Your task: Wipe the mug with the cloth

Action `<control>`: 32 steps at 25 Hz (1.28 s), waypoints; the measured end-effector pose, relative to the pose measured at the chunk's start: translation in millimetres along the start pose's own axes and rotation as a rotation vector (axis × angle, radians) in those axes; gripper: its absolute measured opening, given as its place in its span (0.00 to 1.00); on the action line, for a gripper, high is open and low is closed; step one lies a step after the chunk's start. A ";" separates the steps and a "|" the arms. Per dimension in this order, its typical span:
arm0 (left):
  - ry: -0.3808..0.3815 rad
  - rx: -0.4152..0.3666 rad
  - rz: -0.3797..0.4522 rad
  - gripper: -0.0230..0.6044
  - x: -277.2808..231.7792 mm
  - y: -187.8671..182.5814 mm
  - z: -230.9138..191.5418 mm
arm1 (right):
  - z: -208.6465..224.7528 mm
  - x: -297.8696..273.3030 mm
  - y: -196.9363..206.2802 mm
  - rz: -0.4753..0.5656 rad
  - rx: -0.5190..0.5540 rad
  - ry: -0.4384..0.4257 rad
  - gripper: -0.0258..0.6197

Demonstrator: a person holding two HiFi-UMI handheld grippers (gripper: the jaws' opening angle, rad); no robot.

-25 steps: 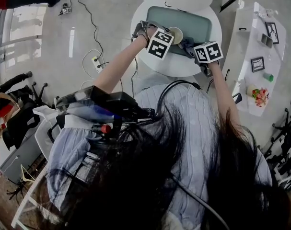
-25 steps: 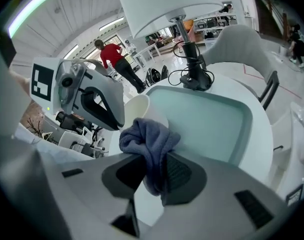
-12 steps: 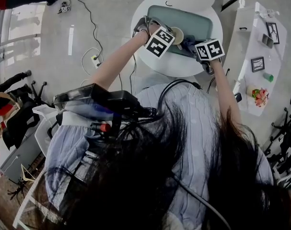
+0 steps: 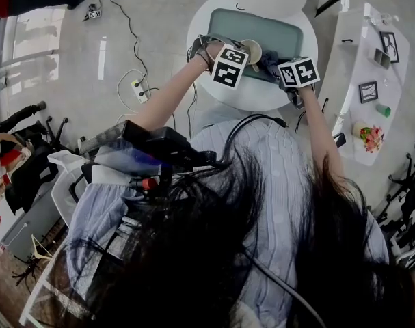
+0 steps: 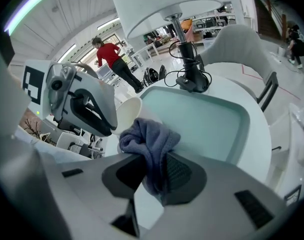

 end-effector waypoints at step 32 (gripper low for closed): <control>-0.309 0.855 0.150 0.10 -8.8 -35.0 -21.9 | -1.6 2.9 4.3 0.041 -0.029 0.003 0.19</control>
Point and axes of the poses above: the fingertips, and each gripper's own axes: x backward along the fingers, z to its right, y out of its underside, the point moved 5 cm from there along x, backward along the fingers, and after that the axes turned 12 degrees about x, right-handed, at the moved point
